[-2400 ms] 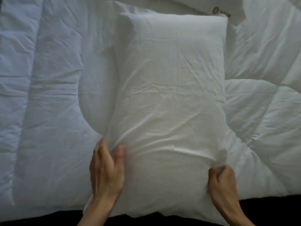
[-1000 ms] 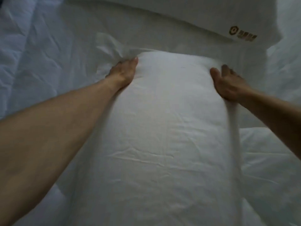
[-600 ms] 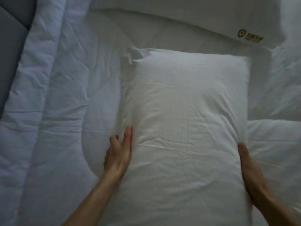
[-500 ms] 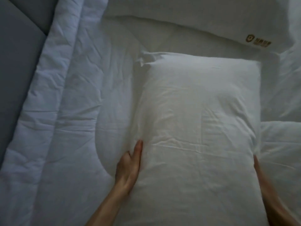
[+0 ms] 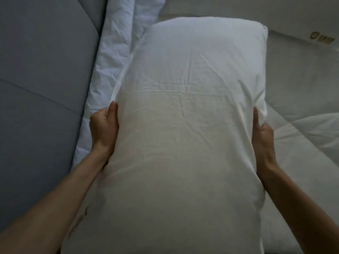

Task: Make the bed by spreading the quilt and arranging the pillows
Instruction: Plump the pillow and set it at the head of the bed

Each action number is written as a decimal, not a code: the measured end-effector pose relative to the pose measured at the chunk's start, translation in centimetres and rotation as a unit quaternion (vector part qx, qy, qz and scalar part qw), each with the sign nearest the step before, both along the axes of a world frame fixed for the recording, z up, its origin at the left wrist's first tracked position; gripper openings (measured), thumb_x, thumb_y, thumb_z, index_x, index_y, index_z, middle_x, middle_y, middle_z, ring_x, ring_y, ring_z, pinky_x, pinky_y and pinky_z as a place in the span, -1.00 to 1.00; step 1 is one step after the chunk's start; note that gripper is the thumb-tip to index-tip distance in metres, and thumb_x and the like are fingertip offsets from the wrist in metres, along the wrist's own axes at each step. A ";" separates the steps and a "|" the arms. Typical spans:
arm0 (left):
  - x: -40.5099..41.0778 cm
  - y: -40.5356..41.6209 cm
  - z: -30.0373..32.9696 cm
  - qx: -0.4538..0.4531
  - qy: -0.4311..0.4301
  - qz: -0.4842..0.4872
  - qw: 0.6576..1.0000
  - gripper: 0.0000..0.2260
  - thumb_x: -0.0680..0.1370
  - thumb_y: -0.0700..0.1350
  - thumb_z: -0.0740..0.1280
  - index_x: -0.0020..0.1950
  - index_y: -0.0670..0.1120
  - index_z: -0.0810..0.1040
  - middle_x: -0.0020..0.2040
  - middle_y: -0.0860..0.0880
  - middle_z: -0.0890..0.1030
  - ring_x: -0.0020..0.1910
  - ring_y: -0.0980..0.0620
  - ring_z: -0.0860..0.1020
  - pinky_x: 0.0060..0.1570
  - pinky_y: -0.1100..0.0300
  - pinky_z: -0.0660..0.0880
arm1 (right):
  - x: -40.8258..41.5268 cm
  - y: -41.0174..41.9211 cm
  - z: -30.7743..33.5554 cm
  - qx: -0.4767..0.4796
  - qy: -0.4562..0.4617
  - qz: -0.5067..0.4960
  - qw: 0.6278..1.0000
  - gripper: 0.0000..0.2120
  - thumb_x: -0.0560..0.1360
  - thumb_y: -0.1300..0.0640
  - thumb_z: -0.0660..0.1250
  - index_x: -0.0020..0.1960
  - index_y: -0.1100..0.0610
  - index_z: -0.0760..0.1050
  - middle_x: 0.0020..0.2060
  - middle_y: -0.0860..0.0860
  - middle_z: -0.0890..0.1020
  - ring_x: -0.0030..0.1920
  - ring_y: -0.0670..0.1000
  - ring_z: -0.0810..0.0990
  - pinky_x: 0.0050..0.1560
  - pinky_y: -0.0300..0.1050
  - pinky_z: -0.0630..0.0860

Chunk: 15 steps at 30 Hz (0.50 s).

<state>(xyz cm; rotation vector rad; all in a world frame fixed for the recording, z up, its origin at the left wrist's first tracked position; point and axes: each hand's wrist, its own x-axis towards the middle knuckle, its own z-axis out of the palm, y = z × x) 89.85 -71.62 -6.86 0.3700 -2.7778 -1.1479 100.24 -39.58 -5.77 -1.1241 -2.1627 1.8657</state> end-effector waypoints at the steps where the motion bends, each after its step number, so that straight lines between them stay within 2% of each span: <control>1: -0.5 -2.2 -0.6 -0.034 -0.020 0.013 0.999 -0.59 0.66 0.03 0.20 -0.31 -0.18 0.38 -0.36 -0.28 0.45 -0.35 -0.03 0.44 -0.34 0.08 0.25 | -0.5 -1.9 -1.0 -0.004 -0.029 0.025 0.999 -0.56 0.63 -0.21 0.15 0.22 0.11 0.52 -0.02 0.00 0.66 -0.16 -0.29 0.63 -0.14 -0.36 0.54; 2: -1.1 -4.4 -1.5 -0.066 -0.054 0.031 0.996 -0.63 0.64 0.08 0.19 -0.15 -0.21 0.47 -0.17 -0.32 0.56 -0.18 -0.14 0.54 -0.24 0.07 0.31 | -0.8 -3.9 -2.2 0.012 -0.090 0.063 0.994 -0.51 0.63 -0.23 0.14 0.34 0.12 0.45 0.16 0.09 0.63 0.05 -0.14 0.64 0.08 -0.20 0.56; 3: -1.6 -6.2 -2.4 -0.076 -0.094 0.041 0.992 -0.59 0.62 0.15 0.18 0.05 -0.22 0.49 0.04 -0.31 0.59 0.02 -0.21 0.56 -0.09 0.03 0.39 | -0.9 -5.7 -3.7 0.051 -0.146 0.099 0.983 -0.42 0.63 -0.24 0.14 0.47 0.15 0.32 0.34 0.18 0.52 0.27 0.06 0.55 0.29 0.00 0.48; 4: -1.9 -7.6 -3.3 -0.080 -0.121 0.032 0.989 -0.46 0.58 0.24 0.16 0.24 -0.22 0.45 0.21 -0.28 0.55 0.18 -0.24 0.52 0.10 0.00 0.42 | -0.7 -7.9 -4.6 0.116 -0.177 0.128 0.969 -0.33 0.62 -0.24 0.14 0.55 0.17 0.18 0.46 0.24 0.39 0.41 0.21 0.40 0.43 0.12 0.35; 6: -1.2 -8.5 -5.2 -0.104 -0.134 -0.038 0.985 -0.29 0.55 0.34 0.07 0.50 -0.17 0.28 0.45 -0.25 0.39 0.42 -0.23 0.36 0.40 -0.08 0.28 | 0.4 -11.8 -5.7 0.239 -0.132 0.165 0.948 -0.26 0.61 -0.25 0.14 0.61 0.17 0.06 0.56 0.23 0.22 0.53 0.22 0.21 0.53 0.13 0.15; 7: 0.0 -8.8 -6.6 -0.121 -0.132 -0.075 0.981 -0.31 0.58 0.32 0.04 0.56 -0.11 0.18 0.53 -0.19 0.29 0.50 -0.18 0.26 0.48 -0.09 0.16 | 1.0 -14.2 -6.2 0.285 -0.102 0.200 0.932 -0.24 0.59 -0.29 0.10 0.62 0.12 0.04 0.58 0.20 0.18 0.56 0.18 0.16 0.54 0.12 0.11; 9: 3.8 -9.2 -9.2 -0.105 -0.176 -0.098 0.974 -0.33 0.59 0.34 -0.02 0.61 0.02 0.03 0.60 -0.08 0.14 0.56 -0.08 0.13 0.52 -0.10 0.00 | 2.6 -17.4 -8.2 0.347 -0.114 0.255 0.895 -0.18 0.53 -0.39 -0.04 0.64 0.02 -0.06 0.62 0.15 0.05 0.60 0.15 0.03 0.56 0.14 0.02; 10: 5.9 -9.3 -10.0 -0.075 -0.206 -0.063 0.974 -0.29 0.55 0.37 -0.06 0.62 0.03 0.00 0.61 -0.08 0.14 0.56 -0.08 0.13 0.53 -0.11 0.00 | 3.2 -17.6 -9.5 0.340 -0.150 0.237 0.898 -0.16 0.51 -0.41 -0.06 0.64 0.01 -0.08 0.63 0.16 0.04 0.61 0.17 0.03 0.56 0.16 0.02; 12: 7.7 -10.1 -11.5 -0.020 -0.259 0.029 0.965 -0.19 0.48 0.42 -0.09 0.62 -0.02 0.03 0.59 -0.12 0.20 0.54 -0.12 0.20 0.52 -0.10 0.06 | 2.9 -16.1 -11.5 0.287 -0.216 0.125 0.925 -0.14 0.50 -0.41 -0.05 0.62 0.10 0.04 0.56 0.24 0.21 0.55 0.25 0.19 0.52 0.20 0.15; 15: 6.0 -11.4 -12.1 0.064 -0.298 0.064 0.950 -0.13 0.47 0.46 0.02 0.58 -0.13 0.17 0.54 -0.17 0.29 0.49 -0.16 0.29 0.48 0.01 0.19 | 1.0 -13.7 -11.9 0.137 -0.252 0.009 0.958 -0.21 0.58 -0.39 -0.01 0.51 0.22 0.24 0.42 0.30 0.42 0.40 0.33 0.41 0.39 0.20 0.31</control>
